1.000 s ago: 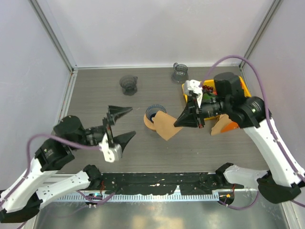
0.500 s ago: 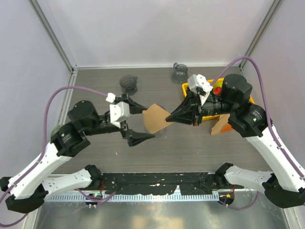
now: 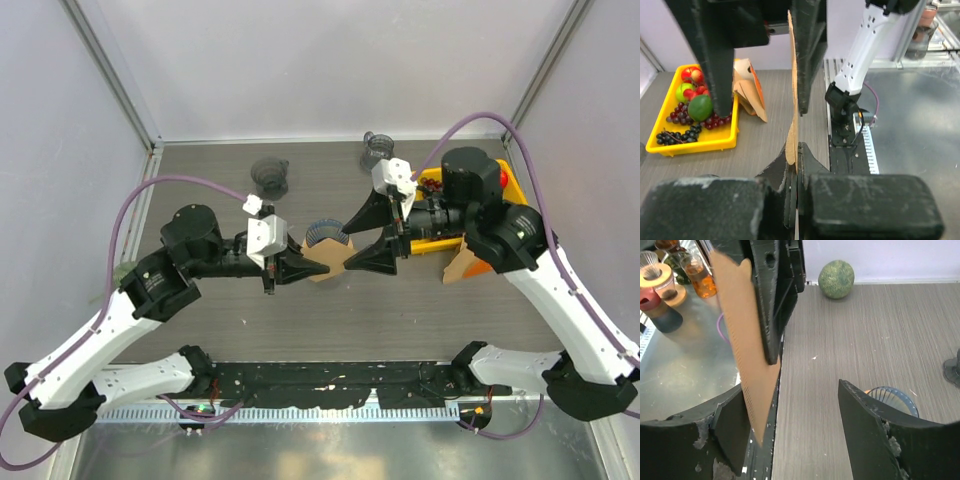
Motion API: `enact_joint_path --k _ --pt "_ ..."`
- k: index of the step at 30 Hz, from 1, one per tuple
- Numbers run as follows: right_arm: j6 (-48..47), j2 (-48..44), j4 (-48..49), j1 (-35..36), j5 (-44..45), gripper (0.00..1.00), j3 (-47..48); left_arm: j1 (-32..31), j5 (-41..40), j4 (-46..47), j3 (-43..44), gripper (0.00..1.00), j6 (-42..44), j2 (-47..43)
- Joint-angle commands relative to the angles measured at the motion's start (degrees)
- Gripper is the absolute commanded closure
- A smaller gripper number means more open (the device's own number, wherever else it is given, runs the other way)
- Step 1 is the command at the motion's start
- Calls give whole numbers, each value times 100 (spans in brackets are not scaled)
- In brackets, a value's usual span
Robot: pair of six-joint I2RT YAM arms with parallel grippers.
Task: Place the coffee filter in the dripper
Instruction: Adjust the coffee filter.
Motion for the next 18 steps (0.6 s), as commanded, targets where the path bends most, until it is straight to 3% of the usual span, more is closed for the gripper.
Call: enact_joint_path --k 1,10,12,15,17,18 --pt "-1018 359 -1066 94 138 29 696 22 353 -690 305 100 719 200" --pt "-1636 721 -1657 410 314 51 1128 22 82 -1140 552 100 598 516" --pt "-1679 738 -1639 445 341 66 1084 40 64 -1175 587 100 536 552" --pt "-1715 782 -1691 463 393 78 1110 75 3 -1106 570 100 431 526" --pt "-1697 791 -1683 472 411 80 1128 110 -33 -1061 587 100 291 569" --pt "-1619 799 -1639 481 420 75 1128 136 19 -1096 648 100 220 630"
